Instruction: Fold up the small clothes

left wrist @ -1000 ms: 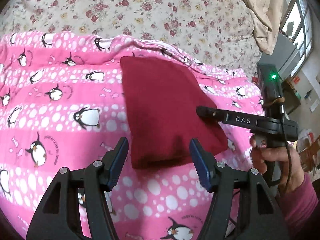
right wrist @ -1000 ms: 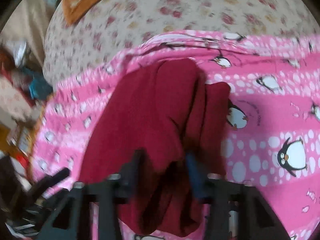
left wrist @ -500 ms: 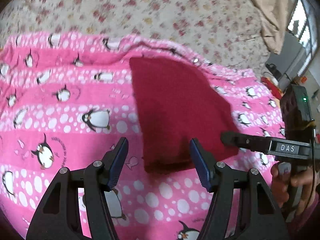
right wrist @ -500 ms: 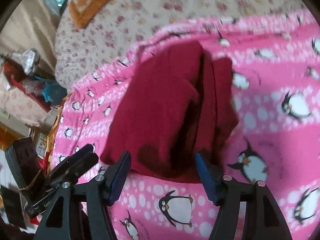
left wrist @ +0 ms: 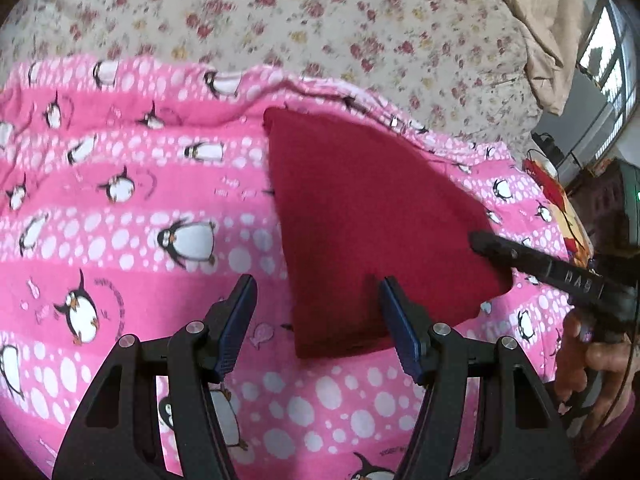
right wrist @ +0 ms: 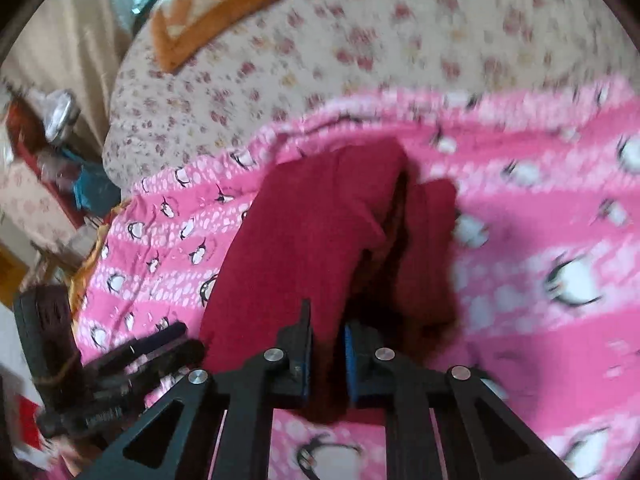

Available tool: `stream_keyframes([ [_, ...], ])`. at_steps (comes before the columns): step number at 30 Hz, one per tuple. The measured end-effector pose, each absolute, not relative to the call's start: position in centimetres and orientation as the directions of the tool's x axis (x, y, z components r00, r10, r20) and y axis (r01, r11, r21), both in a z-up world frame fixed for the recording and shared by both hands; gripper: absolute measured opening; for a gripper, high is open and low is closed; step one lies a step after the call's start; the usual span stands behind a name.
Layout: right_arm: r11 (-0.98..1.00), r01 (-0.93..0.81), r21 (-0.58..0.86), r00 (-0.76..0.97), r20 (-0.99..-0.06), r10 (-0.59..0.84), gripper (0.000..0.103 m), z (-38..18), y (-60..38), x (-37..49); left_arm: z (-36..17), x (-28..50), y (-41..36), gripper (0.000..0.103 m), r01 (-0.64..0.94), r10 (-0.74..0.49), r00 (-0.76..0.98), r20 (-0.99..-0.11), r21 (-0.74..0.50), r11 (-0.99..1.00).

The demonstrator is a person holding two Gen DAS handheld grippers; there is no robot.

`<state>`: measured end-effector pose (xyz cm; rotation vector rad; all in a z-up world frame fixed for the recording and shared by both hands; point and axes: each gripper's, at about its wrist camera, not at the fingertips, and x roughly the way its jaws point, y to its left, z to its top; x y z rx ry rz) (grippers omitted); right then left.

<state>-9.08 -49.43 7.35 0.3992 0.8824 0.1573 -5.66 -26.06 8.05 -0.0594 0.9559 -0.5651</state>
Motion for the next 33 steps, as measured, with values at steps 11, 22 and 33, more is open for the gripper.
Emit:
stream_keyframes([
  [11, 0.937, 0.055, 0.345, 0.644, -0.729, 0.231, 0.058, 7.6, -50.1, -10.2, 4.4, -4.4, -27.1, 0.066, 0.413, -0.486, 0.401, -0.776, -0.320, 0.853],
  [22, 0.979, 0.141, 0.147, 0.598, -0.801, 0.035, 0.032, 5.1, -48.7, -2.5, 3.6, -3.7, -27.2, 0.078, 0.412, -0.502, 0.376, -0.779, -0.344, 0.844],
  [33, 0.975, 0.145, 0.171, 0.603, -0.796, 0.050, 0.049, 6.1, -49.1, -5.0, 3.6, -3.9, -27.4, 0.078, 0.416, -0.486, 0.390, -0.782, -0.321, 0.851],
])
